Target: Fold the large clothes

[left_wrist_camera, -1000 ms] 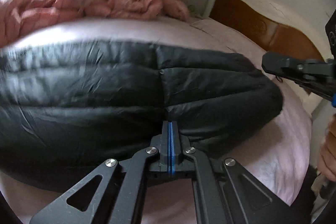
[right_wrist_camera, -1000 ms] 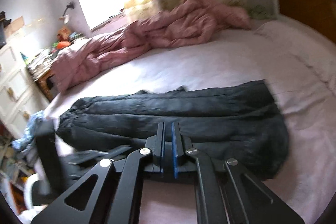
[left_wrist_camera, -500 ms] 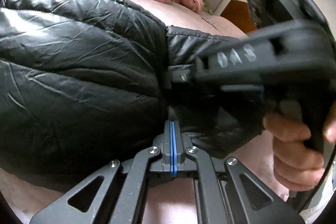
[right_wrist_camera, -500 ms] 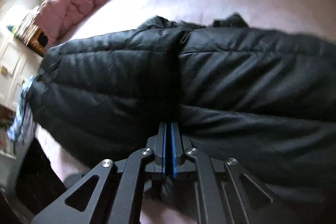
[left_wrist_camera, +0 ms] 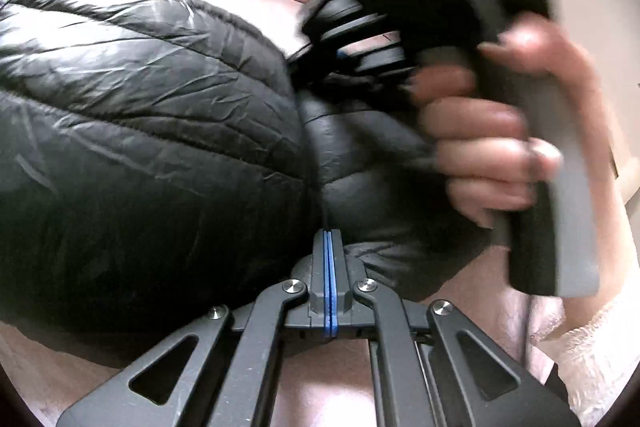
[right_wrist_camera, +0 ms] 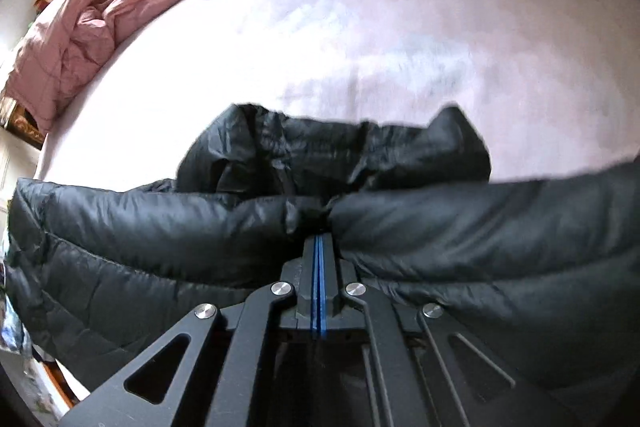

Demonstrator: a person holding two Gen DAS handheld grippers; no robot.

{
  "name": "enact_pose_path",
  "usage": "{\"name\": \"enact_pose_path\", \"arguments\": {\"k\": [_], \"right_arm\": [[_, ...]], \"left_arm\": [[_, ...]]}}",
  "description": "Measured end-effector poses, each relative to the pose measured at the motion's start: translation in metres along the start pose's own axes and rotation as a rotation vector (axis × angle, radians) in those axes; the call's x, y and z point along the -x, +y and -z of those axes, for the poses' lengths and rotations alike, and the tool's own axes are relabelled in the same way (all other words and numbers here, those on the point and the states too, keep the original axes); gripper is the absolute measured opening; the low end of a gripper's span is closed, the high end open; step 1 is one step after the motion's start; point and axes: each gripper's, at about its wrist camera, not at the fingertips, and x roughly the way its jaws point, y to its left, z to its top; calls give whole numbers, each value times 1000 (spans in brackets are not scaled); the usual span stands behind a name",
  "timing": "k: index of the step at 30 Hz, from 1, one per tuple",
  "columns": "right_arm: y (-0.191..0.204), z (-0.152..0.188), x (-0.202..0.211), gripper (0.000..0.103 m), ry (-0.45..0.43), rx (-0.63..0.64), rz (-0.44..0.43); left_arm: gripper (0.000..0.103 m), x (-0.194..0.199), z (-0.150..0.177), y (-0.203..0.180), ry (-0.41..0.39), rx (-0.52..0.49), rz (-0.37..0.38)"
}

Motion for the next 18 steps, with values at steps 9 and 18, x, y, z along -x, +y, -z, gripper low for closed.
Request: {"name": "enact_pose_path", "arguments": {"k": [9, 18], "right_arm": [[-53, 118, 160, 67, -499, 6, 38], [-142, 242, 203, 91, -744, -296, 160]], "left_arm": [[1, 22, 5, -22, -93, -141, -31], [60, 130, -19, -41, -427, -206, -172]]}}
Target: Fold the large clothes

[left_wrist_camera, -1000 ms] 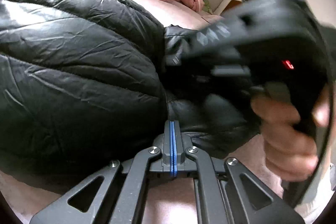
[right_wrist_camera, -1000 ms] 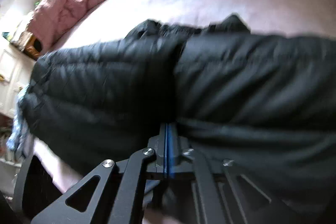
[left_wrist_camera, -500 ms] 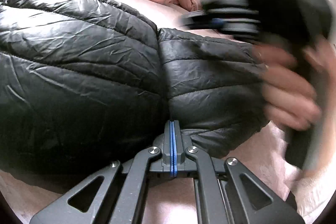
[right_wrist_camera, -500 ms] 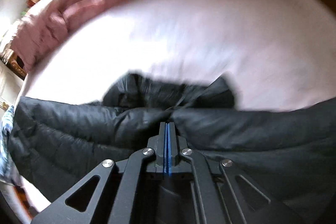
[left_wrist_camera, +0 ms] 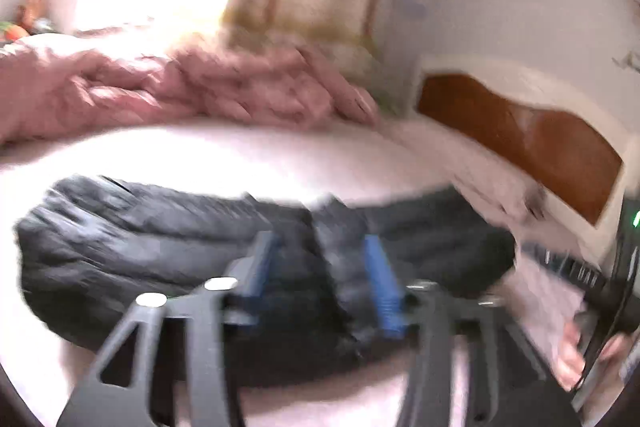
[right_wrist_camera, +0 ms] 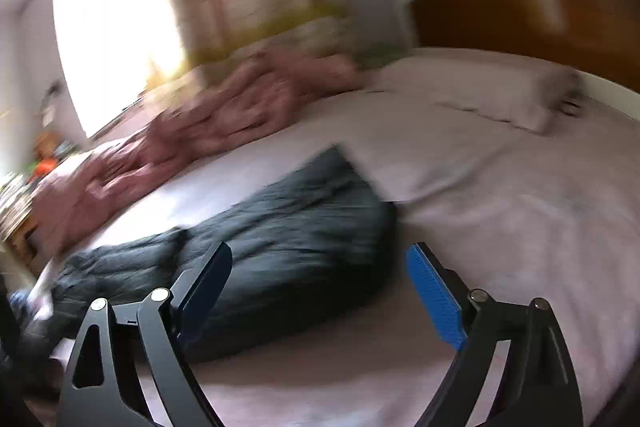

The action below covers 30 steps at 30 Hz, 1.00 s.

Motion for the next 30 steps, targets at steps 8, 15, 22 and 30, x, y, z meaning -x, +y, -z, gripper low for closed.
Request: {"name": "enact_pose_path", "arguments": {"k": [8, 15, 22, 30], "right_arm": [[-45, 18, -79, 91, 268, -440, -259], [-38, 25, -123, 90, 258, -471, -276], [-43, 2, -103, 23, 191, -383, -192], [-76, -75, -41, 23, 69, -117, 36]], "left_arm": [[103, 33, -5, 40, -110, 5, -103], [103, 17, 7, 58, -40, 65, -91], [103, 19, 8, 64, 11, 103, -92], [103, 19, 5, 60, 27, 76, -141]]}}
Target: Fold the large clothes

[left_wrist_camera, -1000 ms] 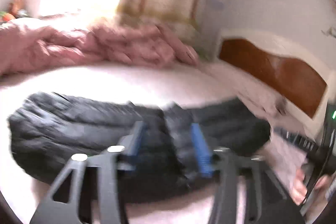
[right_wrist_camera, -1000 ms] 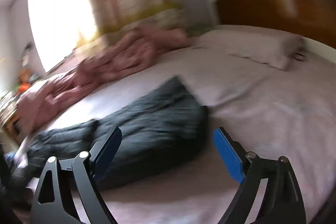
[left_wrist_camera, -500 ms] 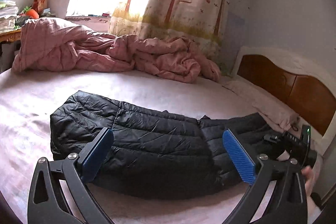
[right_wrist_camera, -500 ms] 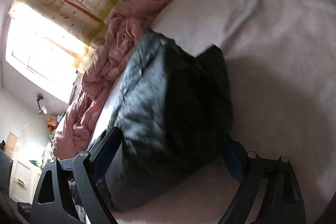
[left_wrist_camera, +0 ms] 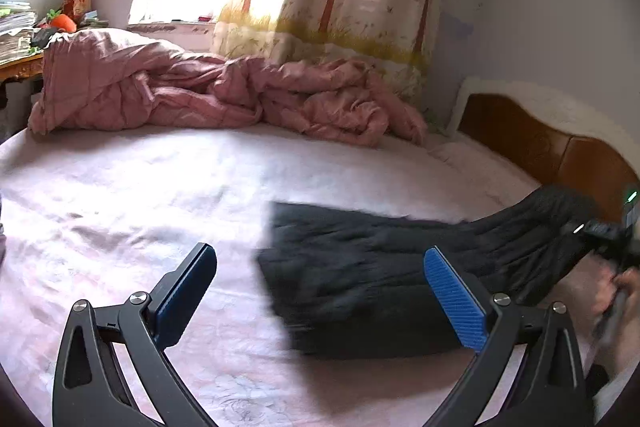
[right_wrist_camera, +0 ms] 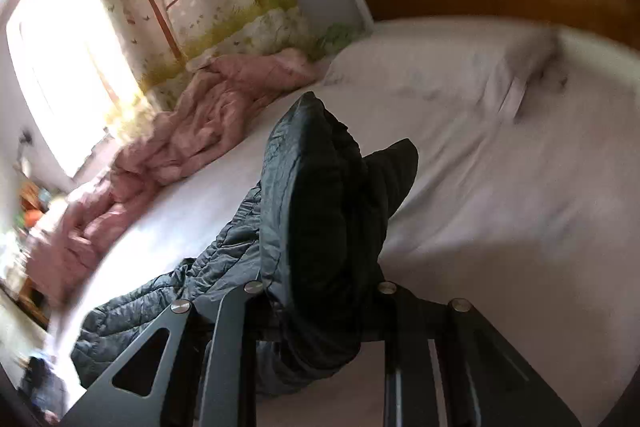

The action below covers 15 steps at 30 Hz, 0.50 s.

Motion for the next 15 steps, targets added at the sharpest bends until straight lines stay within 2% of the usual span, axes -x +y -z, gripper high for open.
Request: {"name": "enact_pose_path", "arguments": {"k": [3, 4, 7, 9, 11, 12, 14, 15], "right_arm": [[9, -25, 20, 24, -37, 102, 71], [16, -30, 25, 24, -47, 132, 83], [38, -40, 35, 26, -64, 213, 81], [52, -44, 39, 26, -74, 237, 79], [70, -44, 45, 27, -90, 255, 65], [79, -44, 45, 27, -98, 259, 54], [100, -37, 54, 27, -124, 268, 10], [109, -34, 56, 27, -131, 273, -7]], "left_arm": [[103, -12, 9, -2, 4, -21, -185], [103, -15, 13, 0, 1, -17, -196], [102, -32, 23, 4, 77, 6, -104], [97, -47, 29, 5, 149, 7, -59], [70, -62, 36, 7, 190, 9, -121], [65, -68, 39, 10, 202, 26, -134], [45, -80, 45, 15, 245, 60, -75], [41, -83, 47, 16, 261, 70, -31]]}}
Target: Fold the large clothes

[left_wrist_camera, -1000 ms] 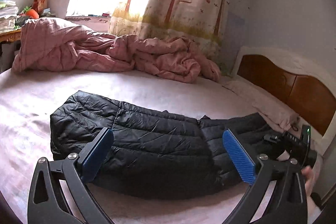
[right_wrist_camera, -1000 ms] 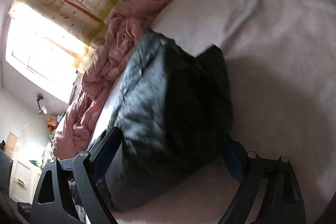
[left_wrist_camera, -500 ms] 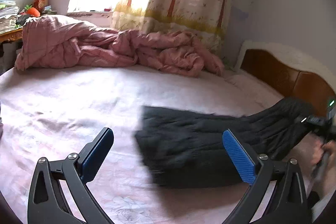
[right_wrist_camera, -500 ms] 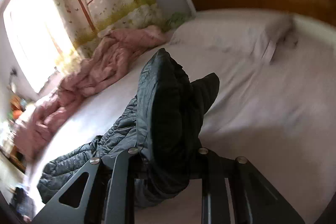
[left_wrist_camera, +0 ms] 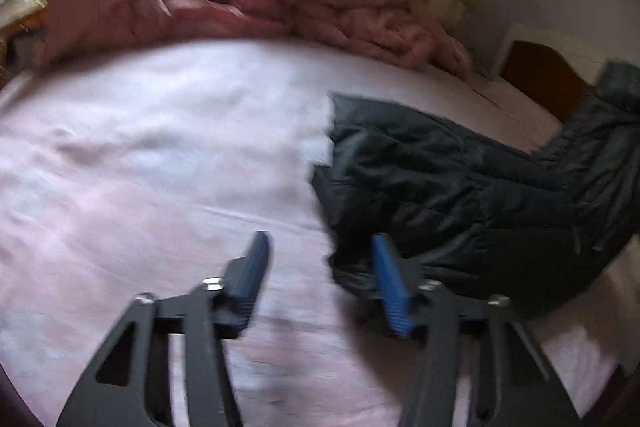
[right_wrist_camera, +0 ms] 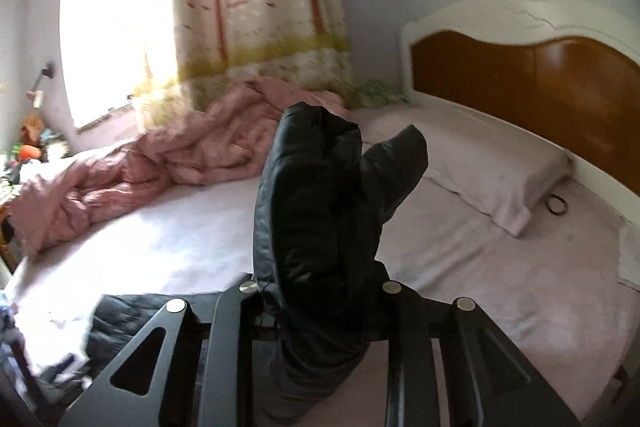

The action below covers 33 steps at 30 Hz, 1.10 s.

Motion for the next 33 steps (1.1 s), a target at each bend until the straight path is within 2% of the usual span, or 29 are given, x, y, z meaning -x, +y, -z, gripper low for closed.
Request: {"name": "enact_pose_path", "arguments": {"k": [1, 5, 11, 15, 19, 20, 22, 23, 24, 26, 28, 30, 33], "right_arm": [[14, 1, 3, 27, -13, 8, -24], [68, 14, 14, 27, -46, 72, -101], [139, 49, 16, 27, 1, 174, -230], [164, 77, 9, 27, 34, 209, -265], [176, 100, 13, 32, -5, 242, -230], [176, 103, 15, 36, -10, 242, -232], [174, 106, 19, 65, -20, 224, -256], [171, 106, 23, 90, -37, 205, -278], [168, 105, 27, 99, -59, 188, -293], [161, 101, 38, 100, -126, 156, -296], [157, 96, 43, 102, -145, 158, -276], [147, 89, 43, 103, -166, 146, -237], [125, 78, 30, 103, -176, 113, -124]], "left_arm": [[35, -2, 1, -1, 9, -2, 22], [33, -6, 2, -3, 17, -10, 22], [32, -9, 2, 2, 26, 11, 51], [32, -10, 2, 2, 26, 16, 58], [33, -11, 2, 2, 19, 13, 55], [33, -11, 2, 2, 17, 10, 54], [33, -11, 3, 2, 13, 4, 53], [33, -10, 3, 1, 11, 2, 51], [33, -10, 3, 1, 10, 0, 48], [33, -9, 4, 2, 6, -3, 47], [33, -8, 4, 1, 2, -4, 48], [33, -7, 5, 2, 3, -5, 47], [33, -7, 5, 1, 3, -6, 46]]}}
